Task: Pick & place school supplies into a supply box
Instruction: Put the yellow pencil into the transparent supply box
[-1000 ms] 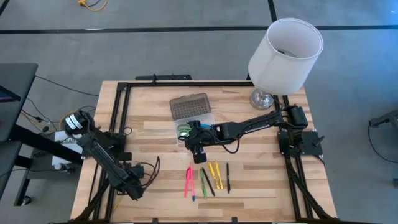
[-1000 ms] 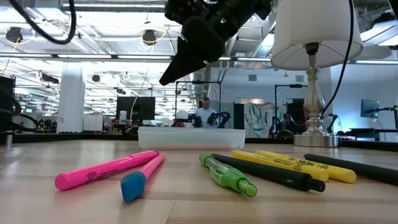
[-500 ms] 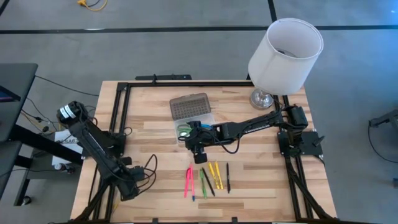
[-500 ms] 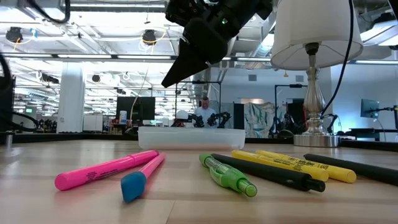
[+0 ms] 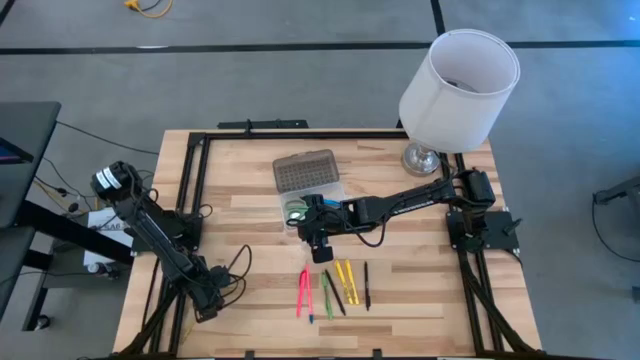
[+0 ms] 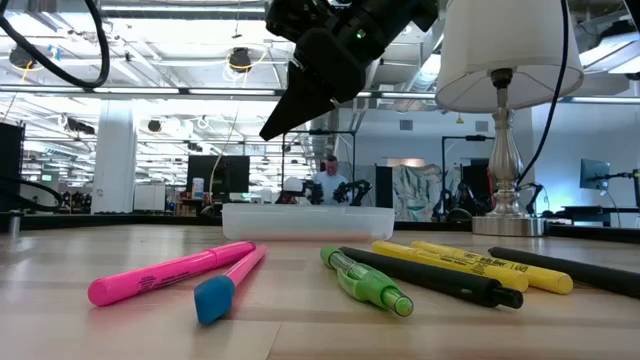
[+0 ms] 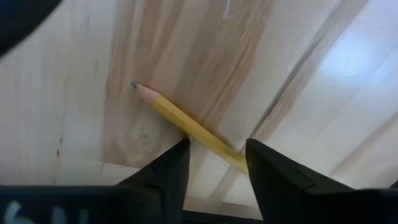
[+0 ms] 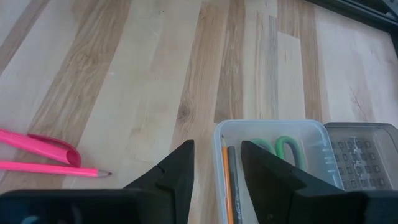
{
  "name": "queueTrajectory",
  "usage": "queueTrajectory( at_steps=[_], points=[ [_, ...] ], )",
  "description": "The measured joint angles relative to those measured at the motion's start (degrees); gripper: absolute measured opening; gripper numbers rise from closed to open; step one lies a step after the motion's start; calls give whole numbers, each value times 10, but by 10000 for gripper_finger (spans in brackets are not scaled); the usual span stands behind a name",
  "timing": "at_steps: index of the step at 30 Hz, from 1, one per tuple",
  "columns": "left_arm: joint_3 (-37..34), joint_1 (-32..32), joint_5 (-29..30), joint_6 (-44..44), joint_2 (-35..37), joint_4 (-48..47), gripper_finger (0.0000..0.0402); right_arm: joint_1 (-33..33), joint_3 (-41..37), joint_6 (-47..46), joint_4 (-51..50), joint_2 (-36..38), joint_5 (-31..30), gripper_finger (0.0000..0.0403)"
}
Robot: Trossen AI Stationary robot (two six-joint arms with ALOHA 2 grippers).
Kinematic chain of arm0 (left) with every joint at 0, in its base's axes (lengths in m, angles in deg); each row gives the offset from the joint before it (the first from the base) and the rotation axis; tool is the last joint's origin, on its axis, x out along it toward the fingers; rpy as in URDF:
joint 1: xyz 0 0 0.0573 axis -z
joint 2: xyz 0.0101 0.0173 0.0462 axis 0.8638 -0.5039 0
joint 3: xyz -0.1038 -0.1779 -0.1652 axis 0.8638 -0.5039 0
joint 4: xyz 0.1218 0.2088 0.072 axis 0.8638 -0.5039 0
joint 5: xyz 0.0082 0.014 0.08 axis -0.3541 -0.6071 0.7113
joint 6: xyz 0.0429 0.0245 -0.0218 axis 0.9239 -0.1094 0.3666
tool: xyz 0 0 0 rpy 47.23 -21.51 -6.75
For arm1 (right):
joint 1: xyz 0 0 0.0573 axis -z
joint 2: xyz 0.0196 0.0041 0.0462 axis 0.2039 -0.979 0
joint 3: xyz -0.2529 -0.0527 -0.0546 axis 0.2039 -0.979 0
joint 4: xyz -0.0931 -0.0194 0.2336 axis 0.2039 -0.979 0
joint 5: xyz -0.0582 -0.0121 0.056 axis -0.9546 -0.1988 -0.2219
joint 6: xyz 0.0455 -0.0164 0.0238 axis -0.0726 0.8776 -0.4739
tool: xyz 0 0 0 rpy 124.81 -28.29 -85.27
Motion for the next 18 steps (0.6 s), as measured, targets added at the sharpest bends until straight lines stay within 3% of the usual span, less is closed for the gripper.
queueTrajectory(
  at_steps=[7,18],
  points=[
    [-1,0,11,10,-1,2,169,0,0,-4,0,0,0,127],
    [-2,1,29,-7,-2,-7,81,-4,0,-9,0,0,0,127]
  ],
)
